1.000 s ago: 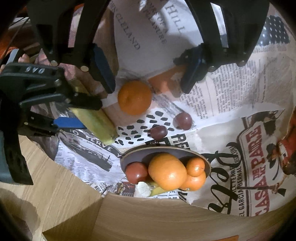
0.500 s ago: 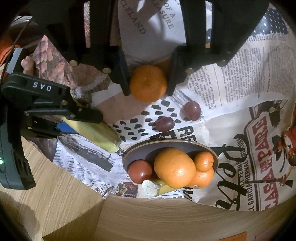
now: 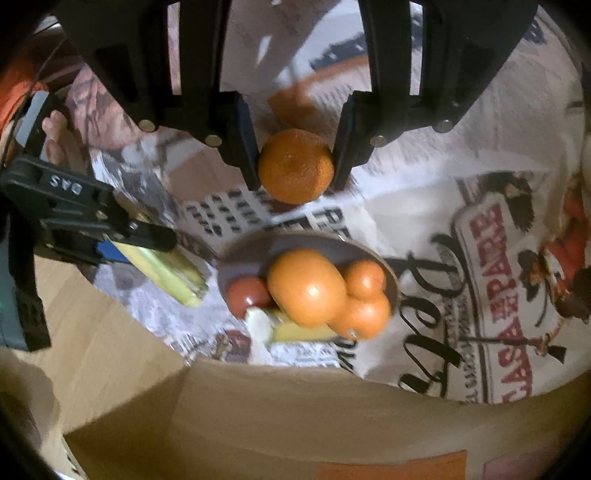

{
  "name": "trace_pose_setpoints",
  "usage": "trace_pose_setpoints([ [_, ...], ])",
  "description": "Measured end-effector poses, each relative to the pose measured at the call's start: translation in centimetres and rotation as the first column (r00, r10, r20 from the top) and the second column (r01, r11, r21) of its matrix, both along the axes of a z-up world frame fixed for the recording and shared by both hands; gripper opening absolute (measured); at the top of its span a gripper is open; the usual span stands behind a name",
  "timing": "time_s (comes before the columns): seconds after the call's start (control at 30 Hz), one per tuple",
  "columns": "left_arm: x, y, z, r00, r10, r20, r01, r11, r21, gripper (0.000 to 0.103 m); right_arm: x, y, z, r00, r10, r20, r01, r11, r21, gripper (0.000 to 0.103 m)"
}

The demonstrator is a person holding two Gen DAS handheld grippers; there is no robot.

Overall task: Organize fruits
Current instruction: 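Carry the tangerine and corn cob onto the plate and open both grippers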

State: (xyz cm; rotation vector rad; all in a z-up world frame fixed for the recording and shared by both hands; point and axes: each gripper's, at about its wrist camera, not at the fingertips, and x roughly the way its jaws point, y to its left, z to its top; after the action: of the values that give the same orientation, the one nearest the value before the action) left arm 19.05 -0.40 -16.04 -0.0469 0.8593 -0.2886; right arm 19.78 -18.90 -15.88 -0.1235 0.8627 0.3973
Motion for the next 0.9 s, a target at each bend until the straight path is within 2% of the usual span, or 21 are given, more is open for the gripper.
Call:
trace_pose_setpoints([
  [0.53, 4.3, 3.4, 3.0, 0.996, 0.077, 0.045, -0.075, 0.996, -0.037, 0.038, 4.9, 3.4, 3.9, 0.994, 0.081, 0.079, -0.083, 0.996, 0.015, 0.036],
  [0.9, 4.9, 5.2, 1.8, 0.996, 0.081, 0.026, -0.079, 0.995, -0.064, 0.038, 9.6, 9.1, 2.6, 0.984, 0.178, 0.023, -0.175, 0.979, -0.104, 0.036],
])
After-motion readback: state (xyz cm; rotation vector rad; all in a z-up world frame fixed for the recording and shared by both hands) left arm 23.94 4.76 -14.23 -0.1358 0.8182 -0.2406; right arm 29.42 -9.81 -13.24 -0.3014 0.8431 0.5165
